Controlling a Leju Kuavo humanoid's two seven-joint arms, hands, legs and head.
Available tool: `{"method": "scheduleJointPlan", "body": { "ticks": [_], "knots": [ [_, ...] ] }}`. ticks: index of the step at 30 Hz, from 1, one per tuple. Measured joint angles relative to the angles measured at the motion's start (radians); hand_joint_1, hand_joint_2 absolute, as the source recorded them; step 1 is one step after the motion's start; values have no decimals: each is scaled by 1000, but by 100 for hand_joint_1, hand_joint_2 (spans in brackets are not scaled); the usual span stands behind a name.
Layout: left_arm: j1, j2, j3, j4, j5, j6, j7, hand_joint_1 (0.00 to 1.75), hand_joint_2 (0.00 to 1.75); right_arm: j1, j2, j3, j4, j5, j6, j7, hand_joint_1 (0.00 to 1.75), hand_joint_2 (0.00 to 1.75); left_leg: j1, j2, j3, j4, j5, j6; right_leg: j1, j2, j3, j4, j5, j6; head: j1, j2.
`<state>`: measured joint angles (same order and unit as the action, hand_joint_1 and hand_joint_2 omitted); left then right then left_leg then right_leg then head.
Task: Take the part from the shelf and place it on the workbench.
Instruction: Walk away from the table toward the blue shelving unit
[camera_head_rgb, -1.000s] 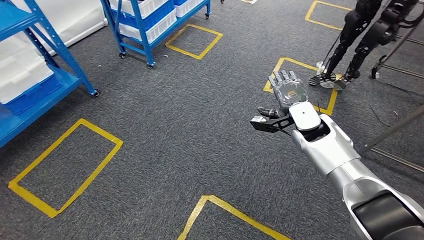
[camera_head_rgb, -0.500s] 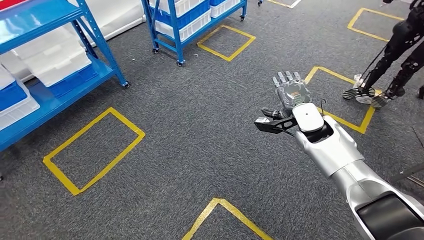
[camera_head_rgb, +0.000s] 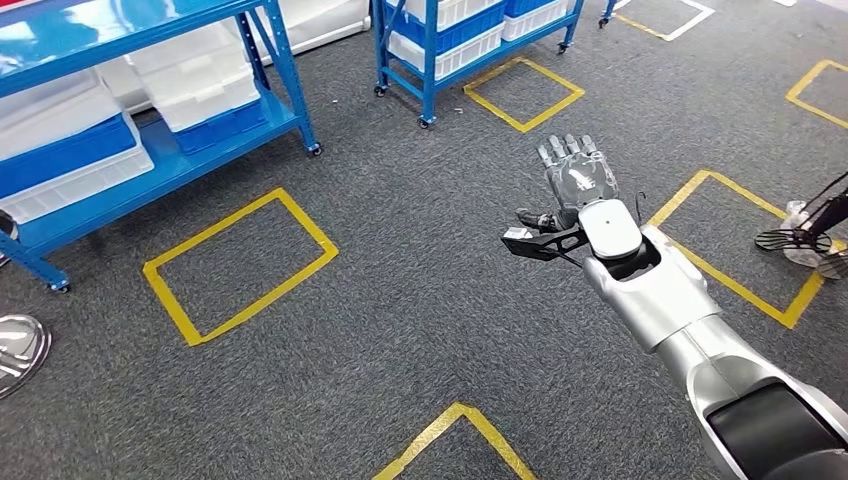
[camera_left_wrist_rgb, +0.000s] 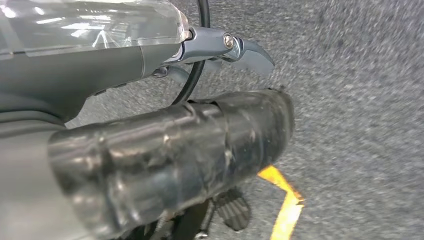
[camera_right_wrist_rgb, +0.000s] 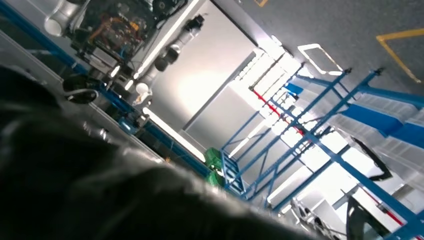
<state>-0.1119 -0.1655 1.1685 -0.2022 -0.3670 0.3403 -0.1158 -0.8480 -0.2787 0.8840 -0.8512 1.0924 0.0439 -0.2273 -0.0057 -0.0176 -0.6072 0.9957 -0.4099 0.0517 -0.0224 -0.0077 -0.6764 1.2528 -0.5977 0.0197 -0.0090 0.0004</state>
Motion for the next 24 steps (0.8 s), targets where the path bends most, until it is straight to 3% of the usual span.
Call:
{"method": "scheduleJointPlan", "body": {
  "ticks": [1,2,4,6,8,11,13,15,17,18,20,22,24],
  "knots": [
    [0,0,0,0,0,0,0,0,0,2,0,0,1,0,0,0,0,0,0,-13,0,1,-1,0,0,4,-27,42,-6,2,0,0],
    [0,0,0,0,0,0,0,0,0,4,0,0,3,0,0,0,0,0,0,-26,0,4,-2,0,-1,6,-38,49,7,3,0,0],
    [0,0,0,0,-1,0,0,0,0,6,0,0,4,0,0,0,0,0,1,-53,1,15,-8,-4,-5,19,-4,-46,81,3,0,0],
    [1,0,0,0,-1,-1,-1,0,0,6,-1,1,6,0,-2,1,0,0,2,-76,-6,29,-16,-14,-8,57,44,-159,130,0,0,0],
    [2,0,0,0,-2,-1,-1,0,0,8,-1,1,8,0,-4,2,0,0,5,-94,-15,36,-18,-24,-5,77,59,-193,131,-2,0,0],
    [6,0,1,0,-3,0,-2,0,0,8,2,1,9,0,-7,2,0,0,9,-109,-20,34,-17,-37,-4,53,64,-201,133,-14,-1,0],
    [6,-1,1,0,-3,0,-3,0,0,7,6,1,9,0,-11,3,0,0,8,-70,-37,70,-39,-45,-6,32,73,-211,137,-28,-1,0],
    [4,-2,1,0,-3,1,-4,0,0,8,7,1,11,0,-13,5,0,0,9,-13,-90,179,-92,-52,-2,8,79,-217,136,-38,-2,0],
    [2,-2,1,0,-3,2,-4,0,0,10,7,1,14,1,-13,7,0,0,14,6,-149,292,-129,-57,2,-17,81,-217,132,-42,-2,0],
    [3,-2,1,0,-3,2,-4,0,0,11,7,1,15,1,-13,7,0,0,16,9,-159,308,-125,-59,3,-29,82,-217,131,-42,-2,0],
    [5,-2,2,0,-4,3,-5,0,0,11,7,1,17,1,-14,8,0,0,18,23,-120,228,-69,-59,3,-49,87,-216,126,-39,-2,0],
    [3,-2,2,0,-4,3,-6,0,0,11,7,1,17,3,-16,9,0,0,11,64,-52,94,-20,-51,6,-69,94,-215,119,-31,-2,0],
    [0,-2,2,0,-4,3,-7,0,0,10,7,1,19,5,-18,9,0,0,1,84,-22,32,-10,-41,10,-89,100,-216,113,-21,-1,0]
  ]
}}
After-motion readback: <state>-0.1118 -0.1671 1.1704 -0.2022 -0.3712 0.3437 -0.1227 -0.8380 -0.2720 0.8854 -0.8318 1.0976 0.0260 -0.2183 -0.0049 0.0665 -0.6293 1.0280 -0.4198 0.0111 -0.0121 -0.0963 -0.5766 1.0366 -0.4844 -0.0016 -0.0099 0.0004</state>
